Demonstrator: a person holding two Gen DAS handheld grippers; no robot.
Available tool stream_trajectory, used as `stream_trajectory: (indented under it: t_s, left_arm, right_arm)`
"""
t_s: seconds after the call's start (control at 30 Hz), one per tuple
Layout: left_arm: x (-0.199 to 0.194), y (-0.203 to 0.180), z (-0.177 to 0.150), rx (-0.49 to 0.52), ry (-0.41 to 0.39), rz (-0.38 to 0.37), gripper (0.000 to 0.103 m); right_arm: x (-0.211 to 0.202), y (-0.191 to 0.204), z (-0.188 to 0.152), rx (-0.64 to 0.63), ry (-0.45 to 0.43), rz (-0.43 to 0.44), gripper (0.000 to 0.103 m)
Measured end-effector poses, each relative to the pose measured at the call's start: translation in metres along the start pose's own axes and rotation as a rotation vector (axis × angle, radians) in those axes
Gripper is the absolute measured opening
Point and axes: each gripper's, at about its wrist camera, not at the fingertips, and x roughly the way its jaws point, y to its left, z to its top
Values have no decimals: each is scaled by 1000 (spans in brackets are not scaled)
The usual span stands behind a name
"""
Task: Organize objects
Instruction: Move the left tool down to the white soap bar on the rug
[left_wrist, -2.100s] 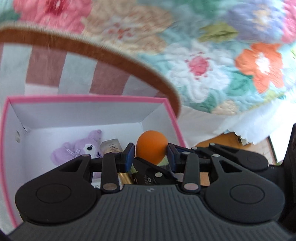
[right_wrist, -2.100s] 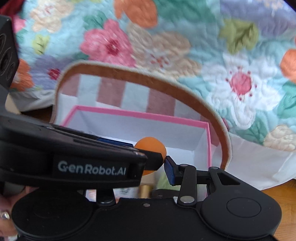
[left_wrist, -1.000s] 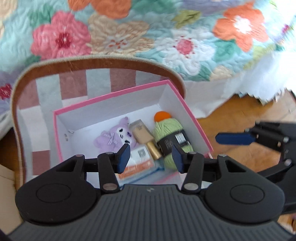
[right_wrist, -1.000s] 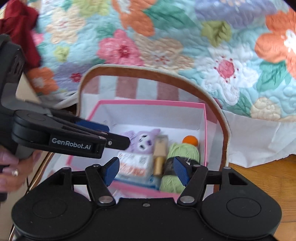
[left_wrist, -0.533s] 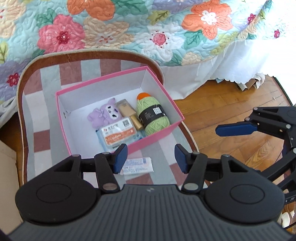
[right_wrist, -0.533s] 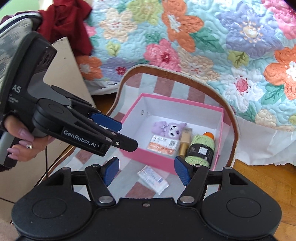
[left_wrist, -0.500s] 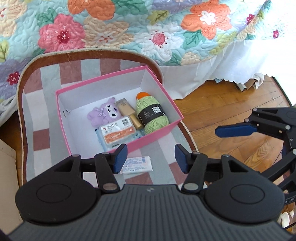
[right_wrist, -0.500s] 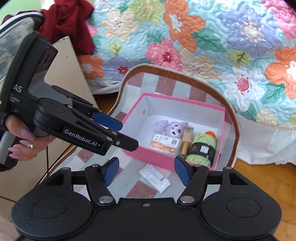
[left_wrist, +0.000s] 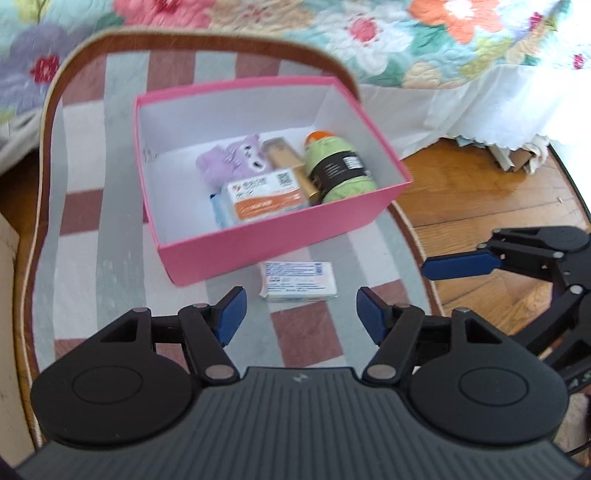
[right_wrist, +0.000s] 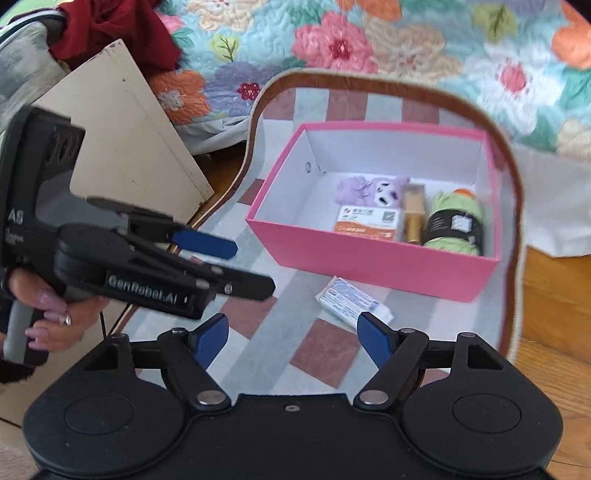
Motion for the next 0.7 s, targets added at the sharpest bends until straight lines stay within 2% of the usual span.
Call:
stream_trajectory:
  t_s: [0.13,0.23,0.33,0.5,0.57,0.7]
  left_arm:
    - [20,12,-9,-12,-38,45,65]
    - [36,24,-15,-52,-69,32,65]
    - [52,32,-19,-66,-62,23,65]
    - [77,34,-24,-92,-86,17,65]
    - [90,33,-27,-102,-94,10,65]
    - [110,27,-30,-113,-93,6,65]
  right_arm:
    - [35,-19,-7,62,-2,56,81]
    - [57,-30,-15,84,-31,34,81]
    - [80,-41,-24,137,-32,34,81]
    - [106,-47,-32,164,-4,-87,81]
    - [111,-50,-35,175,-24,-102,81]
    - [124,-52,-39,147,-1,-140,78]
